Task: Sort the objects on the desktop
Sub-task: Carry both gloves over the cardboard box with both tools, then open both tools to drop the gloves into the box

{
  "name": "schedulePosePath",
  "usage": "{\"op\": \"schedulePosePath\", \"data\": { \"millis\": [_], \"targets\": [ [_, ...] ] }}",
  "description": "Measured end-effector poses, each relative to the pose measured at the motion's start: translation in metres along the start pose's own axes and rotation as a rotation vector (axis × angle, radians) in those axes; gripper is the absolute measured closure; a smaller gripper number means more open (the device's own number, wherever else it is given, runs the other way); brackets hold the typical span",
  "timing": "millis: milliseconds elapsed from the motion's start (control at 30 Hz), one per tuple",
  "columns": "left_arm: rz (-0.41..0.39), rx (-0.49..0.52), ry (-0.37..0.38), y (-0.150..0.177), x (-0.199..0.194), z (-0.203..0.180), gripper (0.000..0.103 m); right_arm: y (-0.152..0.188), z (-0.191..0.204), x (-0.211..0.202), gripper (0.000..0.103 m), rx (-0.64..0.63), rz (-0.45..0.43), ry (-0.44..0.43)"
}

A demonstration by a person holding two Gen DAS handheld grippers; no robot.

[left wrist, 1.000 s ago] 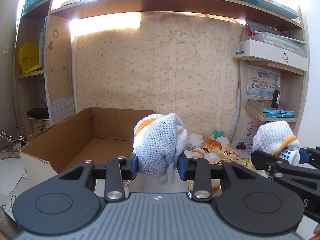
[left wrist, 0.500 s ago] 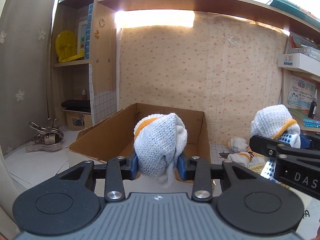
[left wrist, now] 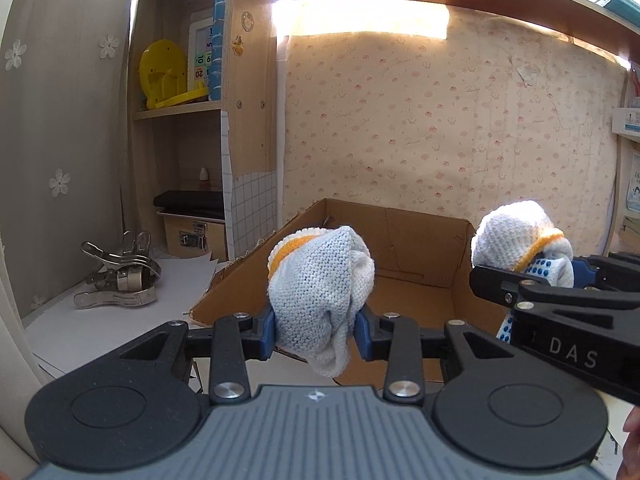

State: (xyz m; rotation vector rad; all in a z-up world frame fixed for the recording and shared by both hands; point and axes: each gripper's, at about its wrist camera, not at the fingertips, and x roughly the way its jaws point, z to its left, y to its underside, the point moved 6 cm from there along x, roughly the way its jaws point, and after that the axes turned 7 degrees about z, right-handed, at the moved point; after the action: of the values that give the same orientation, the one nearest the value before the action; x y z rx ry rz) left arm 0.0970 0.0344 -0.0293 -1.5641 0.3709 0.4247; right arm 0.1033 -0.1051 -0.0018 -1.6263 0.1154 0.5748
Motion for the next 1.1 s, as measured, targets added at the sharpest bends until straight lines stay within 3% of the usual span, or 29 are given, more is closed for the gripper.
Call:
{"op": "schedulePosePath", "data": {
  "millis": [367, 867, 1000, 1100],
  "targets": [
    [0.014, -0.017, -0.009, -0.005, 0.015, 0.006, 0.064, -0.009, 0.006, 0.044, 0.055, -0.005, 0.042, 0.010],
    [0.018, -0.001, -0.007, -0.008, 0.024, 0.003, 0.061, -0.010, 0.004, 0.061, 0.054, -0.014, 0.070, 0.008],
    [0.017, 0.002, -0.011, -0.009, 0.024, 0.002, 0.058, -0.010, 0.003, 0.062, 0.051, -0.019, 0.066, 0.012],
    [0.015, -0.003, -0.010, -0.010, 0.026, 0.002, 0.055, -0.010, 0.001, 0.062, 0.040, -0.016, 0.056, 0.013]
  ]
}}
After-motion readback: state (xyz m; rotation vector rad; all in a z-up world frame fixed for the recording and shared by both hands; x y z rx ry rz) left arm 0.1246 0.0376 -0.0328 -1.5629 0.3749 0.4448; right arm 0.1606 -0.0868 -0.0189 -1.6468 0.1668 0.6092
